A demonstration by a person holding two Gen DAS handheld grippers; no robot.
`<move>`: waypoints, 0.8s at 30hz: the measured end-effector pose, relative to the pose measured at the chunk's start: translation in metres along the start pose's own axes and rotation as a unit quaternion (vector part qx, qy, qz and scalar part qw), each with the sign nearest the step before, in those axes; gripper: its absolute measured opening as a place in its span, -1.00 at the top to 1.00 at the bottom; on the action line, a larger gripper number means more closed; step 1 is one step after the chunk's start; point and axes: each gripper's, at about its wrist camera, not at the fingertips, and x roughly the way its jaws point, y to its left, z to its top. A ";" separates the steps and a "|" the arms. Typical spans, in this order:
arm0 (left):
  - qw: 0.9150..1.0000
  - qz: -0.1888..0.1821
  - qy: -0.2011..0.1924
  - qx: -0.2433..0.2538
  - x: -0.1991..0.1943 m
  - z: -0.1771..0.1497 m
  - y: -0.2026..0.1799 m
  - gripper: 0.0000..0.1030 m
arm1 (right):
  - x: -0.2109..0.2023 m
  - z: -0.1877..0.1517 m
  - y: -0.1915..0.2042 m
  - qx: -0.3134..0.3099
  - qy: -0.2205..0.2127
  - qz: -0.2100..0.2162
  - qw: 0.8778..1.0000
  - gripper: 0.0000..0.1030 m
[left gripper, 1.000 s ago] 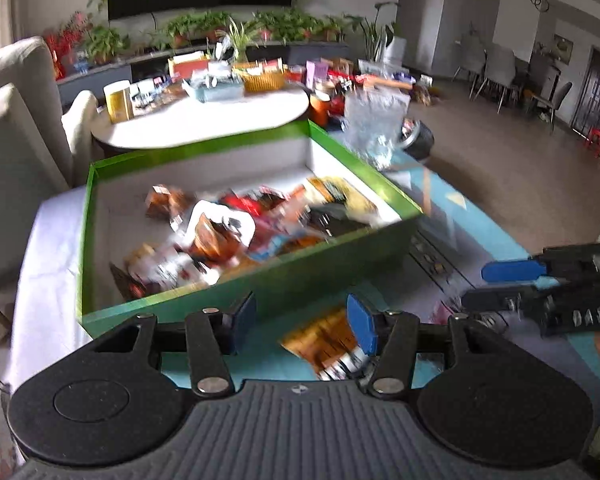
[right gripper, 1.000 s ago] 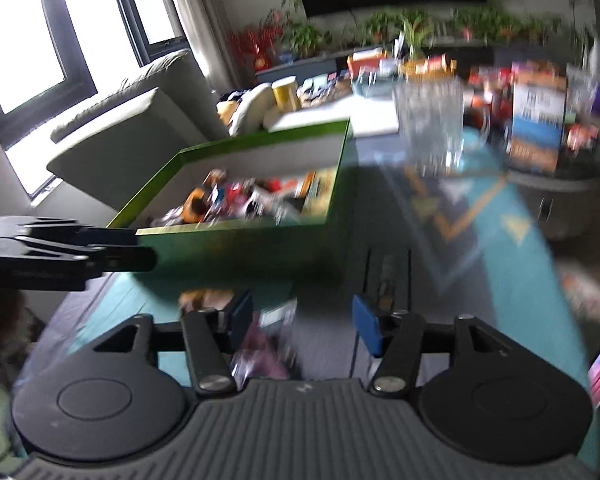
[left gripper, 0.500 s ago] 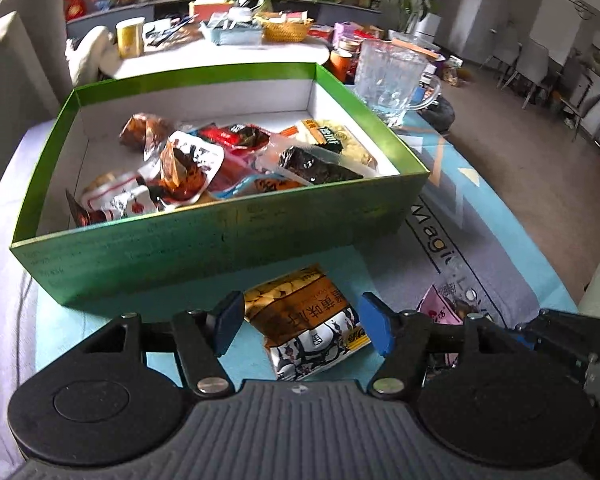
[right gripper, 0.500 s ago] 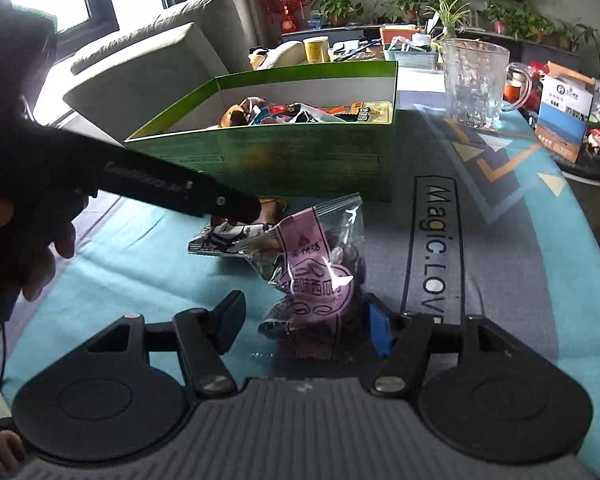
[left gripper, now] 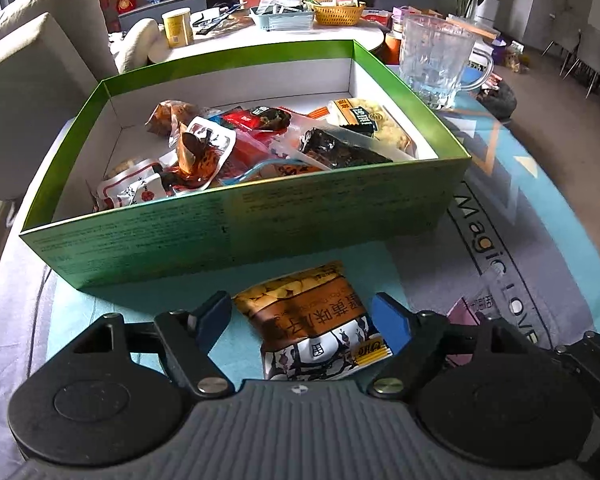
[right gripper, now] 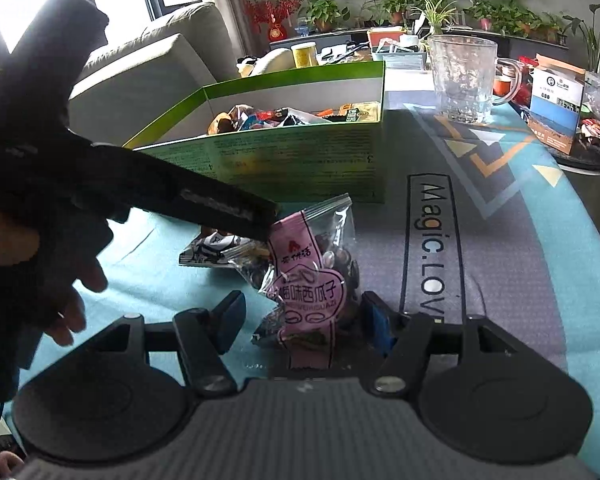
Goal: Organize snacks
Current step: 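Grasp the tan peanut bag with left tool while right tool grasps the pink-labelled bag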
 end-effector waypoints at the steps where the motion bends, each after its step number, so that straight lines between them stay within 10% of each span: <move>1: 1.000 0.003 0.001 0.000 0.001 0.000 -0.001 -0.47 | 0.000 0.000 0.000 0.000 -0.001 0.001 1.000 0.52; 13: 0.999 -0.019 0.009 -0.027 0.008 -0.003 0.009 -0.46 | -0.001 -0.002 -0.001 0.009 -0.011 0.003 1.000 0.53; 17: 0.999 -0.036 -0.005 -0.024 0.005 -0.003 0.015 -0.08 | -0.002 -0.002 -0.003 0.012 -0.016 -0.004 1.000 0.54; 24: 0.998 -0.059 -0.016 -0.027 -0.008 -0.006 0.028 -0.03 | -0.009 -0.001 -0.007 0.027 -0.026 -0.017 0.999 0.55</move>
